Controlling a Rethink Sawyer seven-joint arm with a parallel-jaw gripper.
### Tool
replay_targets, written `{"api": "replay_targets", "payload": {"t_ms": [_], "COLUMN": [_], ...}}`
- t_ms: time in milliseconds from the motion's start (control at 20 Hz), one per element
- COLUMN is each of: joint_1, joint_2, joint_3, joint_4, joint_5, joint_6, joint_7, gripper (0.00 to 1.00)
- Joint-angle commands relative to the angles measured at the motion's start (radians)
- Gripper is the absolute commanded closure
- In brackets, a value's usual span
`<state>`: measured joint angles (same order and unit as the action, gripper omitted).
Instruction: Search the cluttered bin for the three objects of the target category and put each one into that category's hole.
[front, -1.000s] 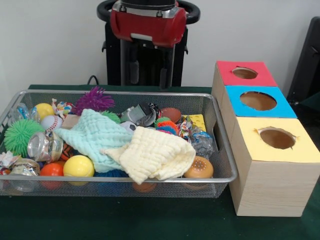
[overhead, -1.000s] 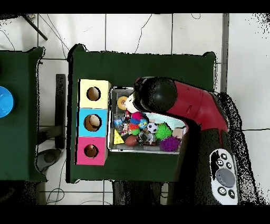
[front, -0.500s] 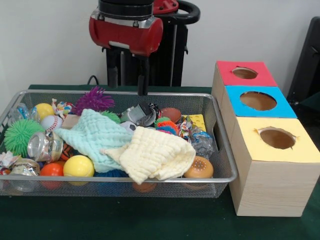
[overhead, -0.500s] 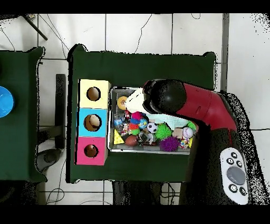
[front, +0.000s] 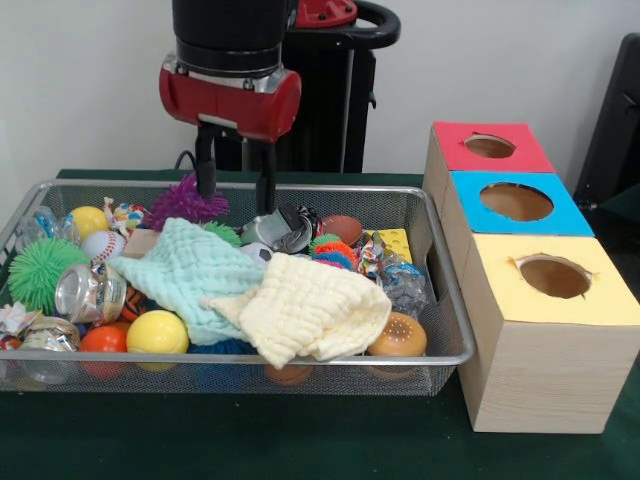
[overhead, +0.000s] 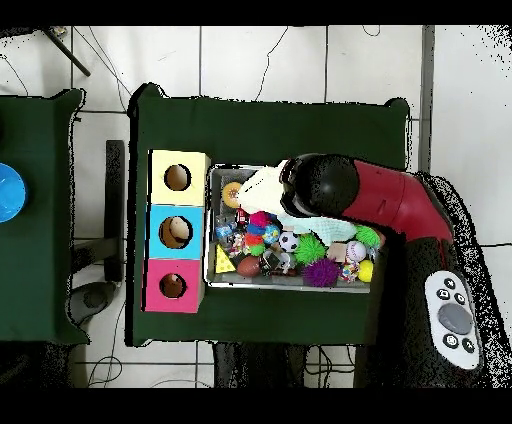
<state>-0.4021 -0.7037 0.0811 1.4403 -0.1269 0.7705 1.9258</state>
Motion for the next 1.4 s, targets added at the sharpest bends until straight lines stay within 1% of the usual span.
{"api": "replay_targets", "payload": {"t_ms": [50, 400, 900, 1150, 1400], "joint_1": [-0.044, -0.068, -0.125, -0.162, -0.183], "joint_2": [0.059, 0.058, 0.079, 0.107, 0.112], "joint_3": [0.132, 0.166, 0.223, 0.261, 0.282], "joint_4": [0.018, 0.027, 0.007, -0.013, -0.016], "joint_5": [-0.076, -0.098, -0.131, -0.138, -0.154], "joint_6": [-0.037, -0.041, -0.028, -0.02, -0.024], "joint_7": [-0.179, -0.167, -0.199, -0.225, -0.225], "gripper": [0.0, 0.0, 0.0, 0.0, 0.0]}}
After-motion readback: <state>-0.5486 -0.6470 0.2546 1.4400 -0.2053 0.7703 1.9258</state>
